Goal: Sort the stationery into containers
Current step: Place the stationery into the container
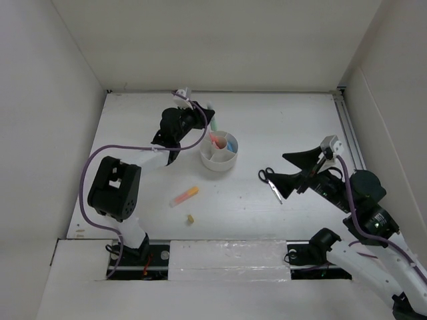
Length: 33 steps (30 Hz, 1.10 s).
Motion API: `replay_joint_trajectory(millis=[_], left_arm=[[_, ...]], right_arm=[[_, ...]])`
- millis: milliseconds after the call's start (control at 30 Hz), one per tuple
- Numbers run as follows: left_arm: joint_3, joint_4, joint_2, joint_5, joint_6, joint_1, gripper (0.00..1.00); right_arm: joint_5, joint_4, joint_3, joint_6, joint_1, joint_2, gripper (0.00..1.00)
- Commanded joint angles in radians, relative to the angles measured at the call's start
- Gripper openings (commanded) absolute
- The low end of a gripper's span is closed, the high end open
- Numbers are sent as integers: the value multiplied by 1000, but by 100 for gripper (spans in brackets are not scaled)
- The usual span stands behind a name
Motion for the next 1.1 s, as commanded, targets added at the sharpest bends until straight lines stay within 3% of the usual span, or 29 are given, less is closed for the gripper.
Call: replay_joint_trajectory(millis=[0,1067], left_arm=[[31,60,7,13,28,-9,0],[9,11,47,-44,117,-46,0]], right_arm=[[15,4,49,-14,6,-13,100],[39,-37,49,-41,6,-69,100]])
